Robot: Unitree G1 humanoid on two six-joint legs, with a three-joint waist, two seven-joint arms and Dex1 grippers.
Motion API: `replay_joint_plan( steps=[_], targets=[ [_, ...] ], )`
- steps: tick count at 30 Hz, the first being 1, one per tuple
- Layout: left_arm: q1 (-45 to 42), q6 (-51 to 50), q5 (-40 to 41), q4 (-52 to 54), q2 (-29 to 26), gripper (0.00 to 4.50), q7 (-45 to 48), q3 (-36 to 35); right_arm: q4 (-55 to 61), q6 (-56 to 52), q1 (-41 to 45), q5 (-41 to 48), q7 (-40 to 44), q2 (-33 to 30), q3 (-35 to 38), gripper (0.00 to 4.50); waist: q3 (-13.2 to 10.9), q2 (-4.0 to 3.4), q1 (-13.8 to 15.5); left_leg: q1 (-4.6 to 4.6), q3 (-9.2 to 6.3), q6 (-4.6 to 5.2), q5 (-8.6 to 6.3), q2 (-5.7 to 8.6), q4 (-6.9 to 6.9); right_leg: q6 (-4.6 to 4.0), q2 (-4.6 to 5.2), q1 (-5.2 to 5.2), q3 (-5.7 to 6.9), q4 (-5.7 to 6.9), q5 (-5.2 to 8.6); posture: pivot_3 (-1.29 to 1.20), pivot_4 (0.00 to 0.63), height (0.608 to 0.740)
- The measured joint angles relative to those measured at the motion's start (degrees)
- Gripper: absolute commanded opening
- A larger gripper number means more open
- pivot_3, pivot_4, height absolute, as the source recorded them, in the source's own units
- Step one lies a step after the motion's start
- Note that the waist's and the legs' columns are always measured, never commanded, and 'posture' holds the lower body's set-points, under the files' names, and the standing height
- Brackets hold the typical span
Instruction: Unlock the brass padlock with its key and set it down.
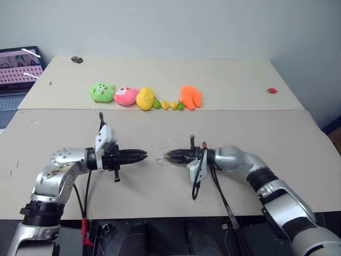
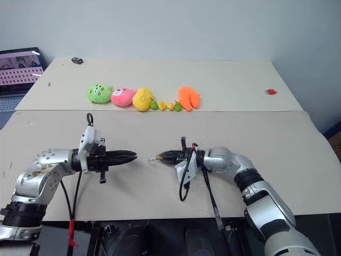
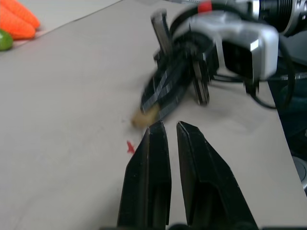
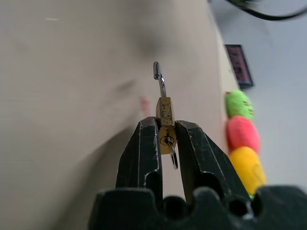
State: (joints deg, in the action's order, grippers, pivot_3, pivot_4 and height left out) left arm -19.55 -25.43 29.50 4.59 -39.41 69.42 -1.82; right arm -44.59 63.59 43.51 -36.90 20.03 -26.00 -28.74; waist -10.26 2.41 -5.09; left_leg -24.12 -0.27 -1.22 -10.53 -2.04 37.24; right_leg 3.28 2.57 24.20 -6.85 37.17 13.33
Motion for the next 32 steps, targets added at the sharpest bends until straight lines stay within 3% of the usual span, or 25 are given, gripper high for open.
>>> replay_joint_plan(
  steps=[5, 9, 13, 17, 23, 28, 32],
  targets=[
    [-2.24, -0.89, 0.00, -1.37, 0.06, 0.34, 0.14, 0.45, -0.75, 0.01, 0.76, 3.84, 3.47, -1.48, -0.16, 3.34, 0.01, 0.00, -0.44, 0.07, -0.01, 0.00, 0.00, 0.00, -0.01, 0.00, -0.01, -0.08, -0.01, -0.01, 0.00, 0.00, 0.150, 0.717],
    [-3.03, -1.22, 0.01, -2.48, 0.57, 0.34, 0.21, 0.79, 2.32, -3.44, 0.15, 16.87, 18.84, -6.07, -1.49, 3.34, 0.04, 0.06, 0.13, 0.28, -0.06, 0.01, -0.01, 0.00, 0.00, 0.03, 0.01, -0.44, 0.07, -0.11, 0.02, 0.00, 0.150, 0.717],
    [-6.04, -3.61, 0.95, -5.43, 0.72, 0.34, 0.45, 0.74, 13.74, -20.99, -3.55, 33.13, 42.94, -17.87, -0.67, 3.34, 0.02, 0.02, 1.82, 0.63, -0.10, 0.05, -0.03, 0.07, 0.02, 0.16, 0.10, -0.88, 0.17, -0.21, 0.11, 0.00, 0.150, 0.717],
    [-7.46, -5.46, 1.07, -9.30, 0.20, 0.34, -1.53, -0.81, 16.41, -37.28, -5.65, 39.34, 54.14, -25.88, 3.40, 3.34, 0.04, 0.06, 2.46, 0.87, -0.06, 0.09, -0.06, -0.01, 0.02, 0.36, 0.07, -1.05, 0.16, -0.30, 0.40, 0.00, 0.150, 0.717],
    [-9.12, -8.72, 3.14, -9.60, 5.95, 0.34, -13.76, -7.00, 18.94, -52.97, -7.24, 50.80, 47.17, -18.93, 17.34, 3.34, 0.03, 0.06, 1.10, 0.81, -0.03, 0.09, -0.07, -0.04, -0.15, 0.04, 0.00, -0.86, 0.06, -0.15, 0.24, 0.00, 0.150, 0.717],
    [-3.19, -10.00, 5.37, -4.53, 11.44, 0.34, -26.78, -15.26, 28.93, -70.56, -15.28, 66.67, 28.10, -6.58, 33.91, 3.34, 0.02, 0.08, 1.43, 0.71, -0.15, 0.07, -0.09, -0.01, -0.20, 0.01, 0.07, -0.83, 0.15, -0.10, 0.21, 0.00, 0.150, 0.717],
    [5.17, -9.68, 5.04, -0.08, 15.48, 0.34, -34.55, -18.08, 33.84, -79.82, -23.94, 71.64, 14.46, 1.52, 39.39, 3.34, 0.02, 0.07, 1.83, 0.70, -0.12, 0.06, -0.08, 0.04, -0.18, 0.03, 0.09, -0.82, 0.13, -0.11, 0.19, 0.00, 0.150, 0.717]
  ],
)
